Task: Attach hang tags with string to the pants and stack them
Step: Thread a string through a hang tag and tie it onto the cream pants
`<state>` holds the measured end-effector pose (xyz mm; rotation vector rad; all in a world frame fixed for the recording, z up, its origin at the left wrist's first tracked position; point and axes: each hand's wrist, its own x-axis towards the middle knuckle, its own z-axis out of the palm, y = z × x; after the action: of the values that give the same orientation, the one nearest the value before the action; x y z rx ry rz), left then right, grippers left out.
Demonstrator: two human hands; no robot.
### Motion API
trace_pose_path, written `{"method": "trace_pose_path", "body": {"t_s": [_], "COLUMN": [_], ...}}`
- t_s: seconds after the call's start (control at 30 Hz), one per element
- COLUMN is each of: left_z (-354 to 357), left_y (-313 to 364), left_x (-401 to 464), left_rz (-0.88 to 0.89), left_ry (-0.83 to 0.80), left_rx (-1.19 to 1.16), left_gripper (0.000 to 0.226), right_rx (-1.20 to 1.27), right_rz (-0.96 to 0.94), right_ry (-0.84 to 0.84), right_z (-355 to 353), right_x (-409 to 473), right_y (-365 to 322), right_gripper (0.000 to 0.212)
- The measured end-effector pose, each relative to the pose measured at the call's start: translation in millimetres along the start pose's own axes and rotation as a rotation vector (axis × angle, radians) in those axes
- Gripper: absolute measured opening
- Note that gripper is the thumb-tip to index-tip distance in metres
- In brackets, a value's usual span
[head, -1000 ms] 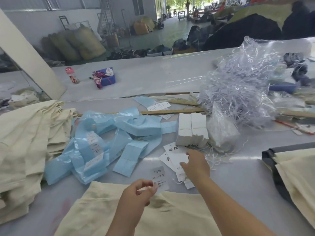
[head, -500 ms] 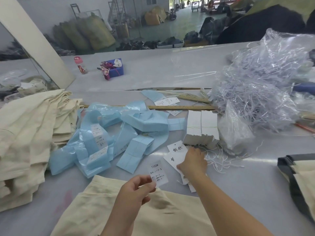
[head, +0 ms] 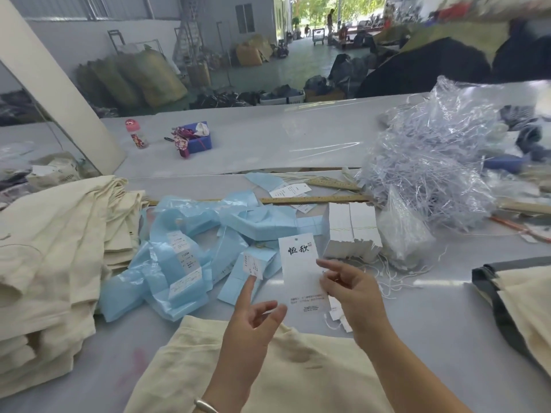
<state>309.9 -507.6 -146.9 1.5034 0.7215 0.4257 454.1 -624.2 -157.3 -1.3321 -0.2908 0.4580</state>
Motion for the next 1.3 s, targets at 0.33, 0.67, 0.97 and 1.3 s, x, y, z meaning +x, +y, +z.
{"method": "trace_pose_path", "body": {"t_s": [0.33,0.67,0.97,1.3], "left_z": [-20,-39,-69,-56], "left_y": [-10,-5,22,21], "left_x": [-49,-79,-82,-88], "left_rz": [0.216,0.236,0.313,0.26], "left_ry": [-0.119,-0.131,-0.121,-0.141], "left_rx": [-0.128,-0.115,0.044,0.09], "left_gripper": [0.081,0.067,0.01,0.023], "right_rx": [0.077,0.181,-0.153,-0.145], "right_rz": [0.089,0.097,0.083,-0.002], "right_ry": [-0.12,-0.11,-0.075,-0.185], "right_z": [30,41,52,62], "right_x": [-132,-164,-168,-170], "right_y": [-9,-18,-24,-34], "right_gripper": [0.038,0.06,0.08,0.079]}}
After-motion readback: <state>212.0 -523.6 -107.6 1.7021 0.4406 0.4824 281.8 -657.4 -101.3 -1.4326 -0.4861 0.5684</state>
